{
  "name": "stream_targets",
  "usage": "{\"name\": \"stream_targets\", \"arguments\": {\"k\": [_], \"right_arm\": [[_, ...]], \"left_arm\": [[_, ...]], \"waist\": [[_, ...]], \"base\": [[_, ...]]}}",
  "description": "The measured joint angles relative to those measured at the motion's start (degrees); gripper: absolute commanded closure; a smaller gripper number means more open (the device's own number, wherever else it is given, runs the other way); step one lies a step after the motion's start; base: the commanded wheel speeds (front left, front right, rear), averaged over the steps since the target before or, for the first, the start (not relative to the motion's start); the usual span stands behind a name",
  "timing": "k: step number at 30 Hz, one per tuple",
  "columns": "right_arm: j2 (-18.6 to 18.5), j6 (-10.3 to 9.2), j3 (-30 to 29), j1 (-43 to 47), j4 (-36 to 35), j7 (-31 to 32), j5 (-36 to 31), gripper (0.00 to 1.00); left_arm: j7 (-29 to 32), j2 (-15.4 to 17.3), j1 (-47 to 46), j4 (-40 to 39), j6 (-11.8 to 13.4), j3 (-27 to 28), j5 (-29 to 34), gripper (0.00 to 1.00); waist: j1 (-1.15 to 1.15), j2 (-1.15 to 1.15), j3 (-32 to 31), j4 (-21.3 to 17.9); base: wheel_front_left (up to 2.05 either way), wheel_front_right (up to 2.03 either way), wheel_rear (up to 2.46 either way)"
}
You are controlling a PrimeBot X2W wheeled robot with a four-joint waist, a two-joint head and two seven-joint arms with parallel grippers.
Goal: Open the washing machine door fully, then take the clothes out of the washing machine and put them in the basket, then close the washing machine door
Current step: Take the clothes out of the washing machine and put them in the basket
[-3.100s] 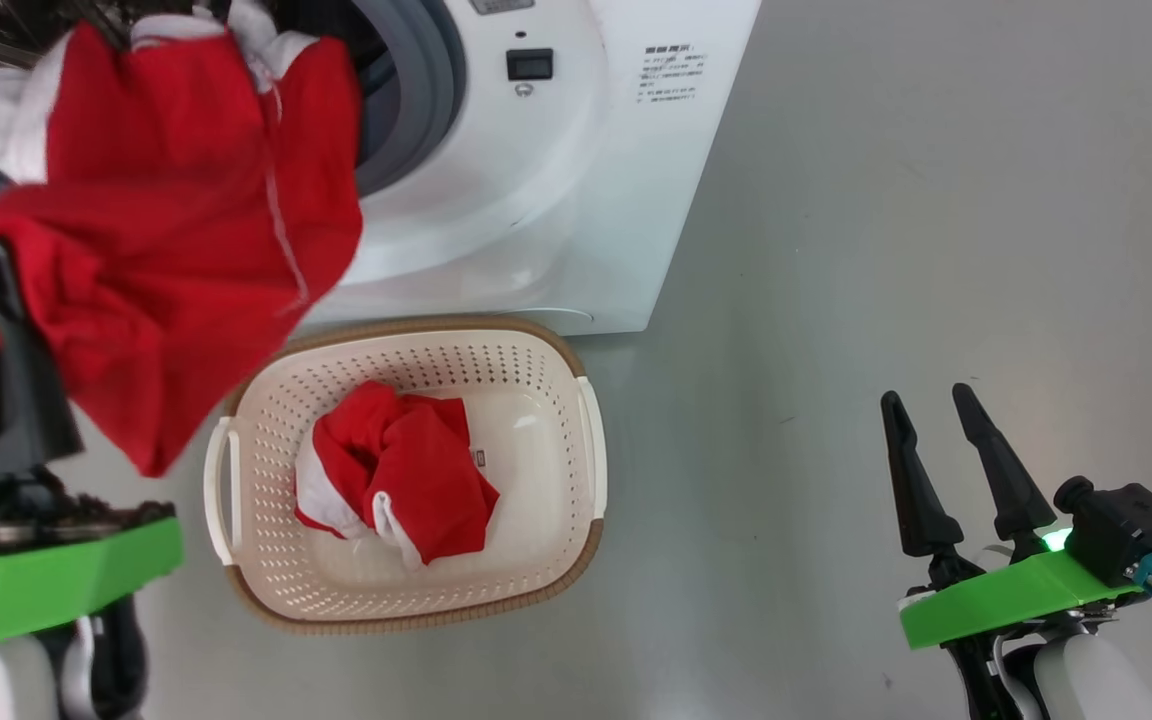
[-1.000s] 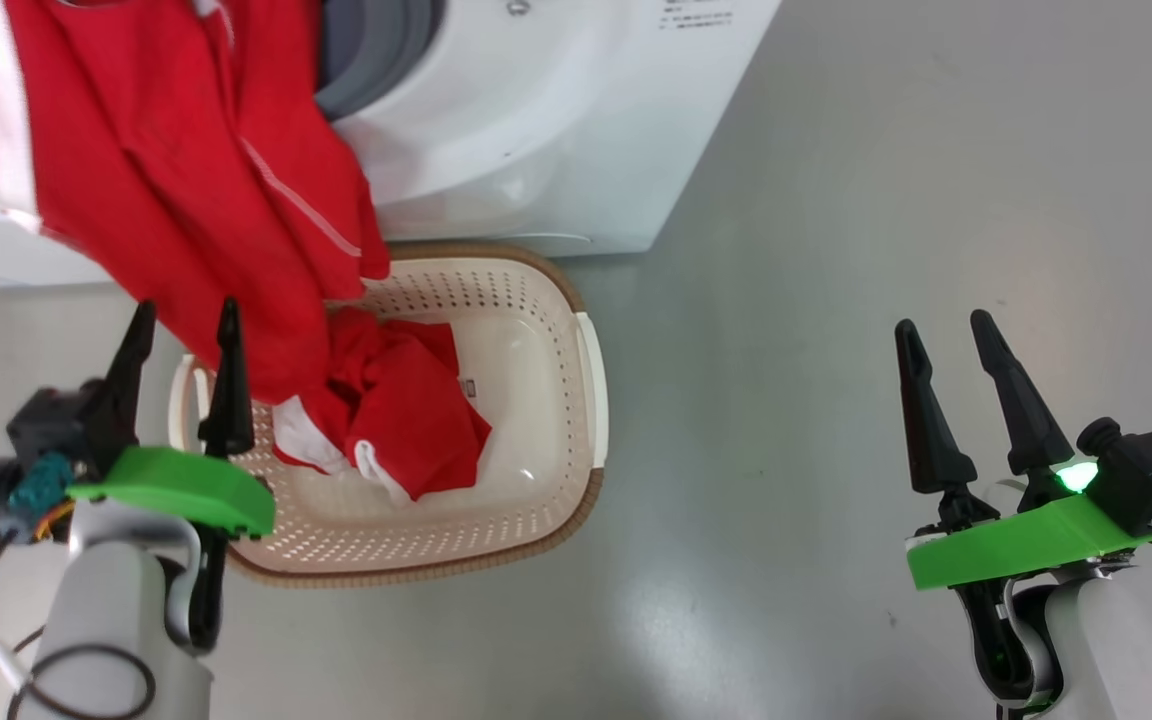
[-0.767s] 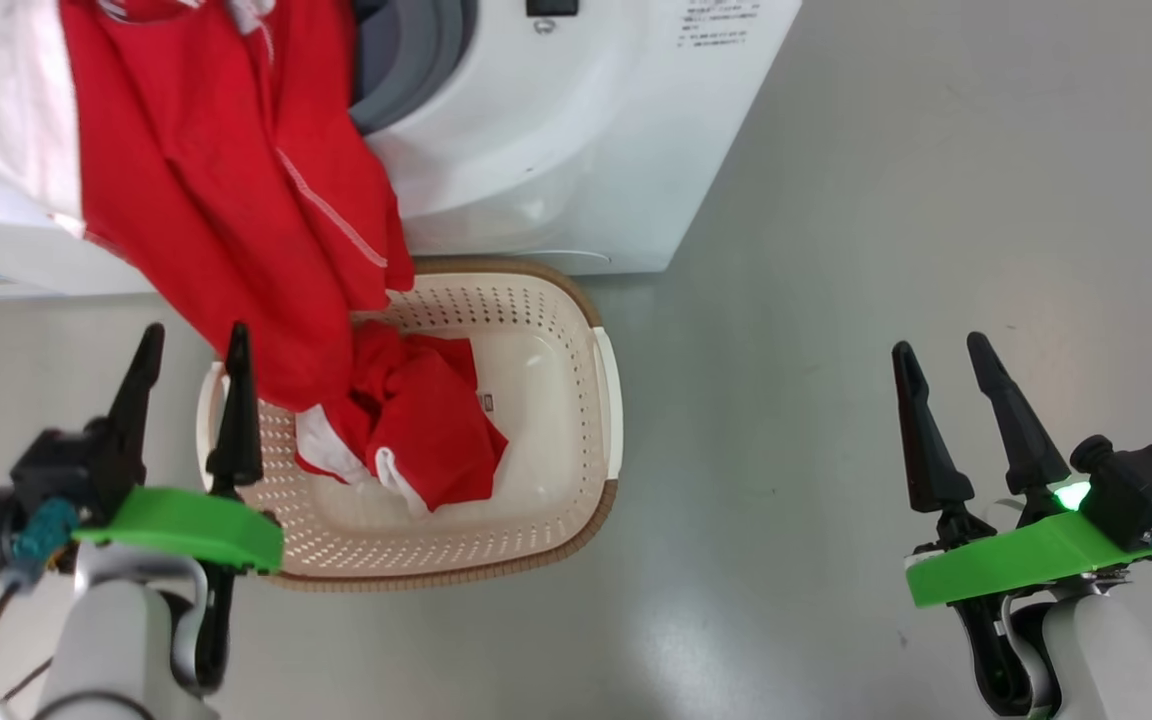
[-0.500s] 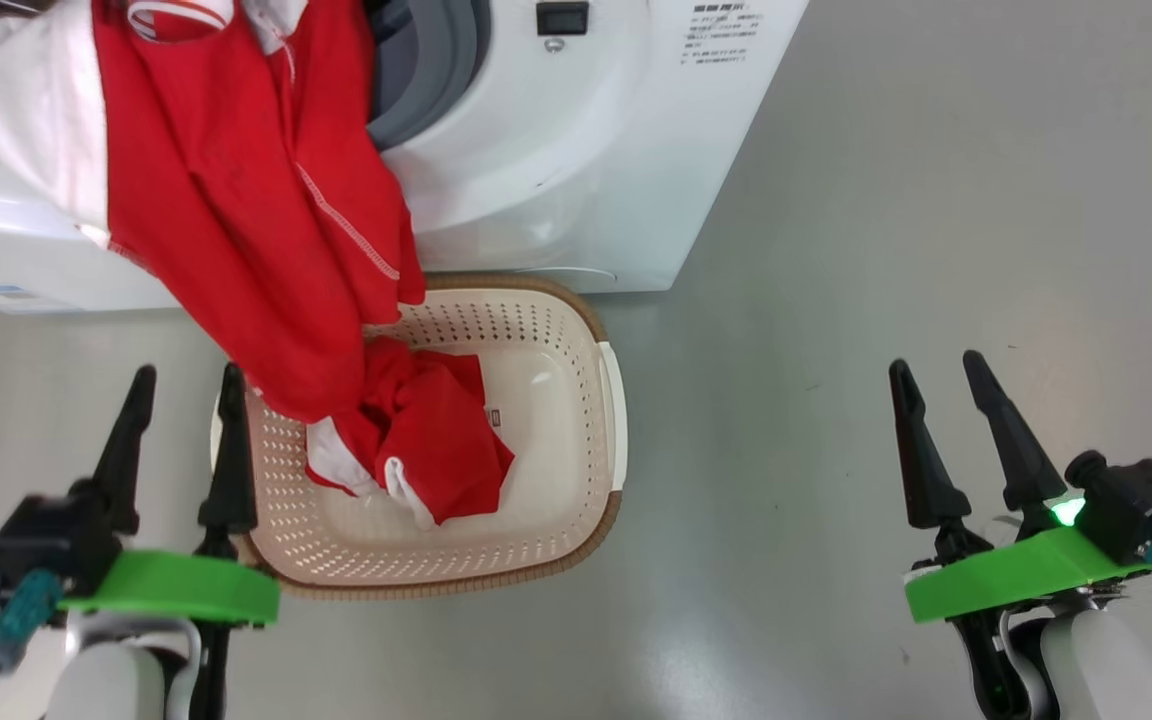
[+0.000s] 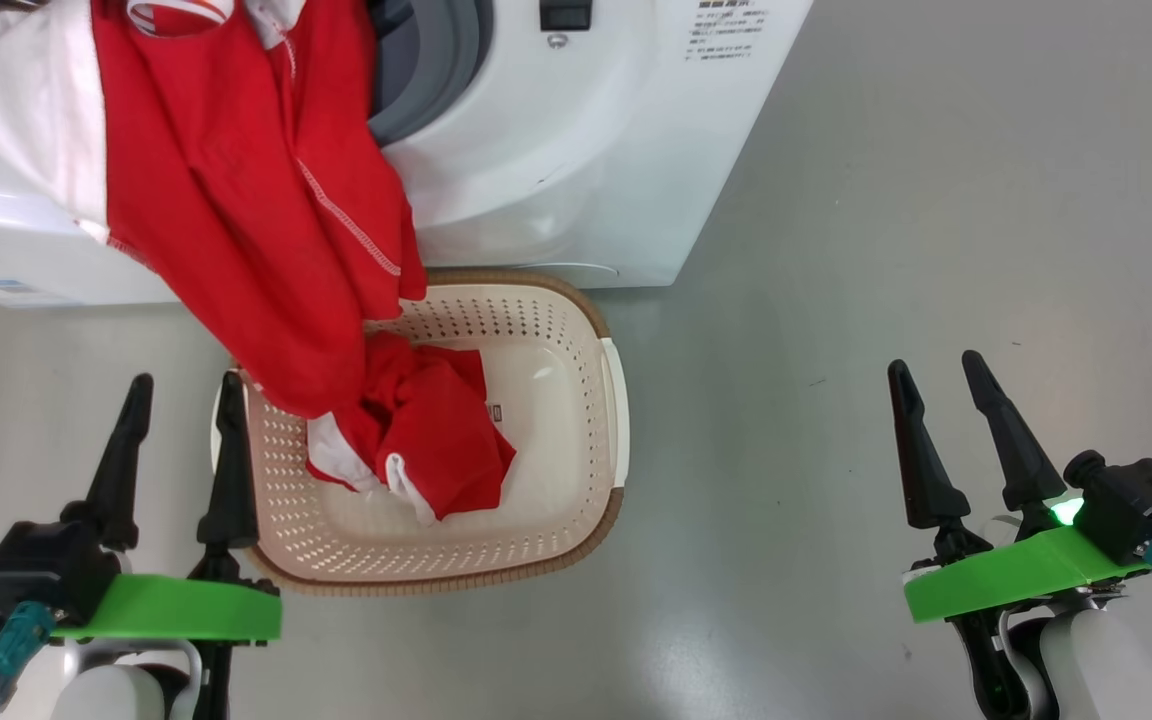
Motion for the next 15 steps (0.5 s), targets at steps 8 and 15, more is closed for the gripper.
{"name": "stream_targets", "arguments": {"k": [8, 15], "right_arm": [[-0.01, 0.00, -0.19, -0.14, 0.01, 0.00, -0.07, 0.00], [-0.04, 0.00, 0.46, -0.89, 0.04, 0.00, -0.73, 0.00]], "left_arm": [[0.00, 0.10, -5.14, 1.13, 0.00, -0.75, -0.02, 0.00], [-0.01, 1.79, -17.84, 8.29, 0.00, -1.79, -0.03, 0.00]], "waist": [[0.00, 0.00, 0.62, 1.03], [0.00, 0.00, 2.16, 1.57]], "base": [[0.00, 0.00, 0.00], [0.00, 0.00, 0.00]]}}
